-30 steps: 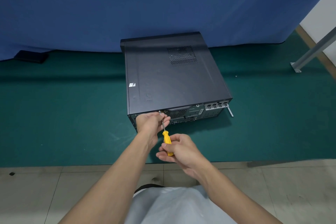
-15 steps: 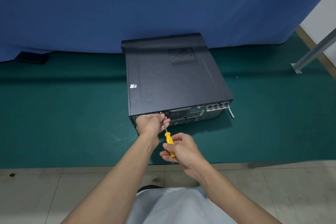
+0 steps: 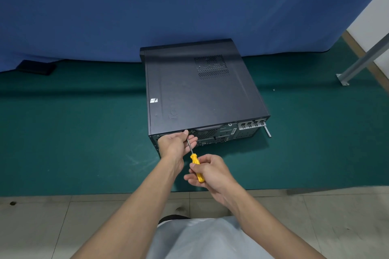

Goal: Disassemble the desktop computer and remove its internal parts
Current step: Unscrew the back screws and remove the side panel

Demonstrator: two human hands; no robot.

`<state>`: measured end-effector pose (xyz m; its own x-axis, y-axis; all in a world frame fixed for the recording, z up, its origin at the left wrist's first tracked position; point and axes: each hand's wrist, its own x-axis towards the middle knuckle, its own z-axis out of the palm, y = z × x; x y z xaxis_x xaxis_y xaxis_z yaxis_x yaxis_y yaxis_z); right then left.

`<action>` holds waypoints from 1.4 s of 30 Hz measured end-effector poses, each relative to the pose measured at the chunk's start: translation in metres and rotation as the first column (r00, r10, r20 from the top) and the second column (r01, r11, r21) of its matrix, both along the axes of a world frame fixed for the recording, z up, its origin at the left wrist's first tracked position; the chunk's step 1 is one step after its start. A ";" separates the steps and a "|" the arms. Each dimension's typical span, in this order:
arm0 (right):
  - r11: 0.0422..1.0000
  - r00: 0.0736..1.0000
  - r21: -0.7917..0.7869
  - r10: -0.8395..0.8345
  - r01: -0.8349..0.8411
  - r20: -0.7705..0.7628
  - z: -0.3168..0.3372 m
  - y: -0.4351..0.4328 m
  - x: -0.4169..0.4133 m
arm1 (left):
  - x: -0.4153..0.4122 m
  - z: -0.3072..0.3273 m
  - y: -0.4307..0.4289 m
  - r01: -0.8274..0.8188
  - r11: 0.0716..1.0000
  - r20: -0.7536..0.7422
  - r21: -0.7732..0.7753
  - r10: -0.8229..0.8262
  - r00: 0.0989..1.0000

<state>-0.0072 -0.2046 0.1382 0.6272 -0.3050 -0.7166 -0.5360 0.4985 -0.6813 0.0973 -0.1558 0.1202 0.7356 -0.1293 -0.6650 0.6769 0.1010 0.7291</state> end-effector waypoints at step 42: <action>0.584 0.957 -0.800 -0.129 -0.137 -0.259 -0.051 -0.367 0.010 | 0.025 -0.014 -0.216 -0.023 0.255 0.251 0.967 -0.927 0.278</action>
<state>0.0023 -0.5717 0.0874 0.4598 -0.8336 -0.3061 -0.7551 -0.1855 -0.6289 0.1221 -0.3723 0.1062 0.8462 -0.5322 0.0262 -0.5140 -0.8023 0.3036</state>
